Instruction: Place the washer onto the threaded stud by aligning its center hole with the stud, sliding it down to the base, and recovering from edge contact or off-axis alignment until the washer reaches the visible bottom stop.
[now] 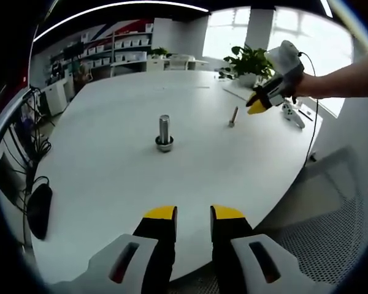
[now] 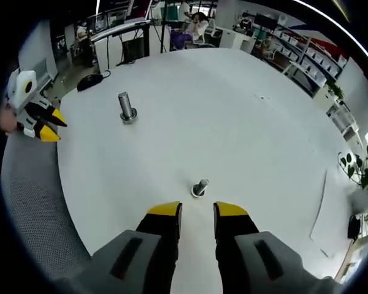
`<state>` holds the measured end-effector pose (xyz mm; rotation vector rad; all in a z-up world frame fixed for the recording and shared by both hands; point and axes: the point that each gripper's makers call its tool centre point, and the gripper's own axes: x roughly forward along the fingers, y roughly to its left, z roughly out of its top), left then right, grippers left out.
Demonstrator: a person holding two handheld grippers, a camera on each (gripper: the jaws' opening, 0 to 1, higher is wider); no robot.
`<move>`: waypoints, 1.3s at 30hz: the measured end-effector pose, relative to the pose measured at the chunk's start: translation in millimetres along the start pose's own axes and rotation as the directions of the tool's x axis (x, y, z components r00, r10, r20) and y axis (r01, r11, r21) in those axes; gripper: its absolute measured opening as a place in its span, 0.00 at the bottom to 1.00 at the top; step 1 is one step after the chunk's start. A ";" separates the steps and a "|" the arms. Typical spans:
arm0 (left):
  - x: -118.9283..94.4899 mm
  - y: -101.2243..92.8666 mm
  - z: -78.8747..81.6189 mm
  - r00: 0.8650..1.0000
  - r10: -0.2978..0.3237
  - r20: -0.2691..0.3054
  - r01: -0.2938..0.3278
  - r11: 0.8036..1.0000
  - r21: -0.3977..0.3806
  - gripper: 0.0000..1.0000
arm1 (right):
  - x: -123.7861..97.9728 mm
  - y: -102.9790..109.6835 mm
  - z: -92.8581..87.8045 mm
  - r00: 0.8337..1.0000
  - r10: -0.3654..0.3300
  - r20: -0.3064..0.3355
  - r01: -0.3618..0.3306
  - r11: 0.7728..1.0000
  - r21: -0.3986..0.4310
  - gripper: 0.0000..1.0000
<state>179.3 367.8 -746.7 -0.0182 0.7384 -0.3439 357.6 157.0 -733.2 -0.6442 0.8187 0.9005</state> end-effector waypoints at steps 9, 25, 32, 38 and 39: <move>-0.3 -1.2 1.4 1.000 -0.007 0.007 0.007 1.000 -0.002 0.19 | -14.8 15.2 -17.6 0.998 -0.025 0.055 0.018 0.993 0.120 0.25; -1.1 -3.5 3.4 1.000 -0.022 0.019 0.023 1.000 -0.016 0.20 | -47.1 30.4 -41.0 0.983 -0.097 0.155 0.040 0.941 0.337 0.30; -2.5 -8.8 7.9 0.998 -0.050 0.042 0.051 0.998 -0.031 0.22 | -61.2 33.7 -41.7 0.969 -0.119 0.218 0.017 0.908 0.419 0.33; -2.9 -10.5 9.8 0.997 -0.055 0.052 0.057 0.998 -0.030 0.23 | -68.1 52.9 -40.5 0.958 -0.104 0.266 -0.018 0.907 0.421 0.36; -2.6 -10.9 9.3 0.997 -0.057 0.050 0.059 0.998 -0.031 0.24 | -68.6 55.4 -41.1 0.958 -0.100 0.270 -0.025 0.905 0.426 0.36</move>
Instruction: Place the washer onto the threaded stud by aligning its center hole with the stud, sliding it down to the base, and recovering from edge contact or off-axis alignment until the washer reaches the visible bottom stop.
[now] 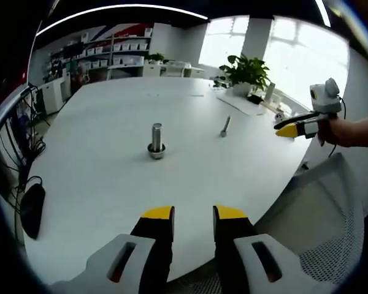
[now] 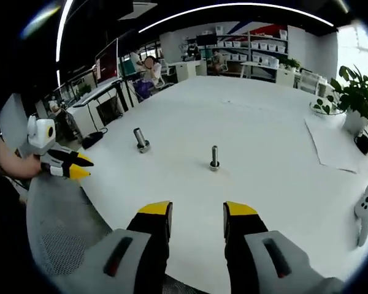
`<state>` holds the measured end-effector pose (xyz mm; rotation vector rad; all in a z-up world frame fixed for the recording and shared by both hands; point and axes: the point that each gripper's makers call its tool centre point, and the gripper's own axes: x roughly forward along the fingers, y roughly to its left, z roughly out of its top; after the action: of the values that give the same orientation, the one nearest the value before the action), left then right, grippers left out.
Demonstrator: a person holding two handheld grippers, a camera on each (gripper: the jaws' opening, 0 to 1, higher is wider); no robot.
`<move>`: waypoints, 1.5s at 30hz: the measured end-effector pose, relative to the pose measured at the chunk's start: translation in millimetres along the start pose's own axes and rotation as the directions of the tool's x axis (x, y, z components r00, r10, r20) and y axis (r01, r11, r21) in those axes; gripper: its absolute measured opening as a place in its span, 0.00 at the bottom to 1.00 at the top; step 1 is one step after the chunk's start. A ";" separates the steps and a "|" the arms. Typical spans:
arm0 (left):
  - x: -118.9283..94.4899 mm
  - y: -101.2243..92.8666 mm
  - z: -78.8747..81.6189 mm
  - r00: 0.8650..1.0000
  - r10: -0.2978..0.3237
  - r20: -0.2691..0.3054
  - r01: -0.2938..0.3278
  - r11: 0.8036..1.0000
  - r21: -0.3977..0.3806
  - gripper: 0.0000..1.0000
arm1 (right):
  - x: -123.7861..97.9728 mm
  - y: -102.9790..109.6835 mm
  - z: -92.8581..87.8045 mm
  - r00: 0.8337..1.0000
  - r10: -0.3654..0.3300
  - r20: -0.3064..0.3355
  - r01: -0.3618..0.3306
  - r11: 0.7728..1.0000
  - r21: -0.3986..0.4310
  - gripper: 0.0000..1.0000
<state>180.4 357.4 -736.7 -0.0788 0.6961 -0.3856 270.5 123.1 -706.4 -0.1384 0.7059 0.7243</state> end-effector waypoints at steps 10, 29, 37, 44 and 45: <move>0.5 0.2 -0.8 1.000 0.000 -0.006 0.000 1.000 -0.012 0.26 | -4.5 5.5 -10.3 0.999 -0.003 0.033 0.001 0.999 0.050 0.38; 1.1 9.6 -3.9 0.999 0.042 -0.027 -0.042 0.999 -0.009 0.25 | 5.4 4.3 -23.4 1.000 -0.006 0.027 0.006 1.000 -0.017 0.39; -1.7 13.5 0.5 0.998 0.067 -0.002 -0.067 0.998 -0.009 0.23 | 7.5 7.4 -24.8 1.000 0.005 0.023 -0.004 1.000 -0.027 0.40; -0.7 12.6 -1.9 0.998 0.065 -0.016 -0.065 0.998 -0.006 0.23 | 8.0 8.8 -25.5 1.000 0.010 0.023 -0.010 0.999 -0.033 0.40; -0.7 12.2 -2.2 0.998 0.064 -0.018 -0.064 0.998 -0.005 0.23 | 8.0 9.2 -25.6 1.000 0.012 0.022 -0.011 0.999 -0.032 0.40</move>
<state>182.5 369.1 -740.3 -0.0584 0.7152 -0.3237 254.9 125.6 -729.9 -0.1557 0.6745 0.7477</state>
